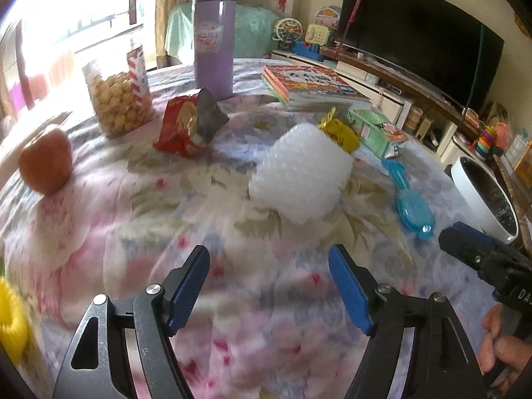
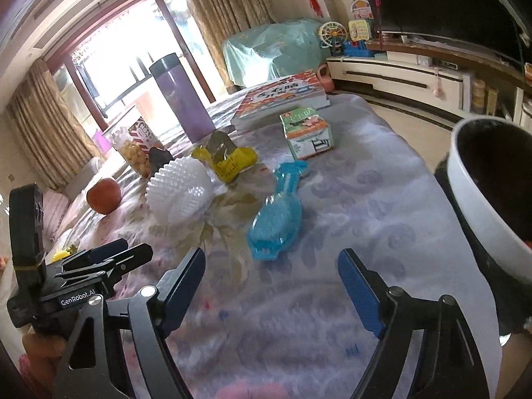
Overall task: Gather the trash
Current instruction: 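Move both tools back over the table toward the foam net and blue bottle, then grasp the white foam net with the left tool while the right tool grasps the blue bottle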
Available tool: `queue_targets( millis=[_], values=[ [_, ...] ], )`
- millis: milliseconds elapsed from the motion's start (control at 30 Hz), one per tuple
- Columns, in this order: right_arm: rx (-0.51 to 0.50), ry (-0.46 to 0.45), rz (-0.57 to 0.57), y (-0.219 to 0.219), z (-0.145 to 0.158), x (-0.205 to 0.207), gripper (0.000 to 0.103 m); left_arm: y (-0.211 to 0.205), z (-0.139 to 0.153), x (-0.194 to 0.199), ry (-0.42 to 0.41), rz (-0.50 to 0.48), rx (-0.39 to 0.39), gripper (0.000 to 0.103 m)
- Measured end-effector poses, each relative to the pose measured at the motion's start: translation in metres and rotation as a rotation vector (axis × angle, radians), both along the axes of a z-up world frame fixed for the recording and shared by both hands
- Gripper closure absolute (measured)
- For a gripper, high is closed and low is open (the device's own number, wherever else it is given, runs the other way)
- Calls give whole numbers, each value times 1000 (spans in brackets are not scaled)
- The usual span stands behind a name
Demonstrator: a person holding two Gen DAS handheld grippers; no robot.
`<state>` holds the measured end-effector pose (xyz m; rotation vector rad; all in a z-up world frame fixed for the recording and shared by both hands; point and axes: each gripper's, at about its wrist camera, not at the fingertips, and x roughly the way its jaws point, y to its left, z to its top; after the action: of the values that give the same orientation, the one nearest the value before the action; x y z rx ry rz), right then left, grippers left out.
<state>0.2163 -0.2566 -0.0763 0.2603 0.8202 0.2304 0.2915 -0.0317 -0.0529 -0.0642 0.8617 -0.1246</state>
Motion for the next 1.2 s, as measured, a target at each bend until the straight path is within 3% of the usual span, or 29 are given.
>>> queue_targets(
  millis=[367, 467, 533, 700, 867, 933, 1000, 1200],
  values=[
    [-60, 42, 27, 11, -13, 38, 36, -4, -15, 43, -27, -2, 16, 29],
    [-77, 57, 34, 14, -17, 43, 42, -6, -22, 48, -21, -26, -6, 47],
    [-87, 55, 33, 16, -18, 42, 46, -8, -27, 52, -6, -37, -13, 70],
    [-86, 57, 14, 14, -18, 41, 56, -1, -31, 55, -4, -36, -62, 81],
    [-89, 58, -9, 14, -19, 38, 60, 9, -32, 56, -10, -26, -121, 78],
    [-97, 61, -11, 14, -19, 39, 60, 12, -30, 52, -31, -19, -124, 54],
    [-112, 64, -11, 16, -19, 39, 59, 14, -26, 48, -58, -14, -116, 38],
    [-160, 67, -20, 21, -18, 40, 59, 10, -25, 58, -47, -41, -76, 29]
  ],
)
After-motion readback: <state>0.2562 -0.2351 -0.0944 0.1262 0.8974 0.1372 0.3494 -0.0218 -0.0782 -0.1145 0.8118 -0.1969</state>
